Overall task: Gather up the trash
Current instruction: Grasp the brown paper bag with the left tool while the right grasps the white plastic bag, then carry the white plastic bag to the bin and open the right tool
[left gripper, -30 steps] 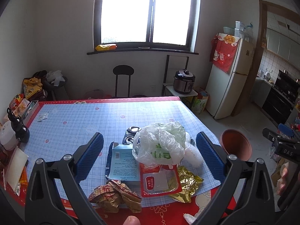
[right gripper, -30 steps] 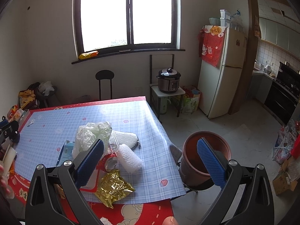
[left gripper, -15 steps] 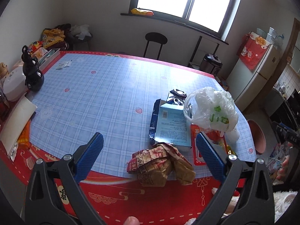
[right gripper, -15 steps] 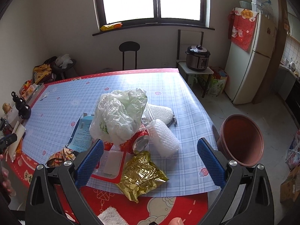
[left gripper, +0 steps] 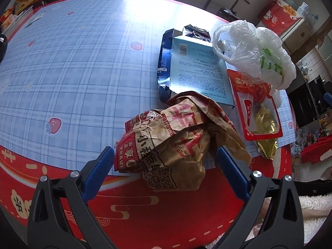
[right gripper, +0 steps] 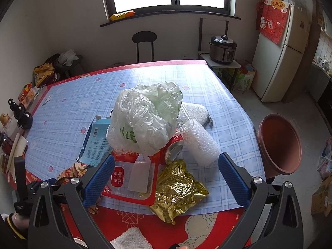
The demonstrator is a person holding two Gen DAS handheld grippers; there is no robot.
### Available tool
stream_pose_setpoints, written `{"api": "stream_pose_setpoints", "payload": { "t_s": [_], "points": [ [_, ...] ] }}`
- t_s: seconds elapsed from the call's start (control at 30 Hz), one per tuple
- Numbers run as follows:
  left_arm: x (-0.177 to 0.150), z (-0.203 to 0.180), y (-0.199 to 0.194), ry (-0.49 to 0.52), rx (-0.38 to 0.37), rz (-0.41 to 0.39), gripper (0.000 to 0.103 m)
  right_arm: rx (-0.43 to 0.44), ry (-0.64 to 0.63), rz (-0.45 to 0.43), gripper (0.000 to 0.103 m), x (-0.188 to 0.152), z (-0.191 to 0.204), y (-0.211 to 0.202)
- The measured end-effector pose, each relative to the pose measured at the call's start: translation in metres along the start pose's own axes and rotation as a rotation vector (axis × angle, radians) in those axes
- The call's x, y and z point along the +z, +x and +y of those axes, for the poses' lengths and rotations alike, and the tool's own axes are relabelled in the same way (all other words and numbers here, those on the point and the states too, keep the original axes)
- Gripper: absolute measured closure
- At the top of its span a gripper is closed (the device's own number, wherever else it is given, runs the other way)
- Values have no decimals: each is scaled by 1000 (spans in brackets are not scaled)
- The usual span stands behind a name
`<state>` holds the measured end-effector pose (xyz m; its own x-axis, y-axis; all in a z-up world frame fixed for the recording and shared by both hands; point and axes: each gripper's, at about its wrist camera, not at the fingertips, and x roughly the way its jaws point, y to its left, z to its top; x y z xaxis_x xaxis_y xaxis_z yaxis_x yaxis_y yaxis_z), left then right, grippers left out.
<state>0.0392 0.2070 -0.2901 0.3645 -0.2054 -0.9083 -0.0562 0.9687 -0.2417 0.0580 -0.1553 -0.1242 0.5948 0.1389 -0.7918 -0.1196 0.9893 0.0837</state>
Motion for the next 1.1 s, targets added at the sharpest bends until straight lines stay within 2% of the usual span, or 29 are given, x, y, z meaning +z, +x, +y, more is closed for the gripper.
{"api": "stream_pose_setpoints", "payload": {
  "t_s": [0.2,0.37,0.4,0.5,0.67,0.7,0.73,0.8,0.83,0.93,1.1],
  "points": [
    [6,13,18,5,-48,46,7,-3,19,-11,5,2,1,12],
    [9,18,16,44,-109,36,21,10,-48,-76,5,16,19,30],
    [9,23,11,42,-121,28,25,10,-66,-85,9,19,24,36],
    [12,38,-8,50,-110,-14,26,-13,-102,-75,23,28,40,61],
    [16,64,-45,11,-107,-113,26,-78,-99,-35,30,32,52,100],
    [17,68,-54,4,-100,-136,26,-84,-98,-22,34,32,54,106],
    [18,71,-62,-3,-92,-161,26,-84,-98,-12,50,32,55,109],
    [20,76,-77,-17,-87,-205,26,-76,-93,7,71,31,57,113],
    [22,78,-84,-23,-85,-224,26,-61,-81,0,77,31,56,110],
    [25,79,-99,-31,-92,-274,26,-37,-45,-68,84,33,53,90],
    [39,61,-113,-1,-120,-338,26,-49,-63,-206,85,43,43,37]
  ]
}}
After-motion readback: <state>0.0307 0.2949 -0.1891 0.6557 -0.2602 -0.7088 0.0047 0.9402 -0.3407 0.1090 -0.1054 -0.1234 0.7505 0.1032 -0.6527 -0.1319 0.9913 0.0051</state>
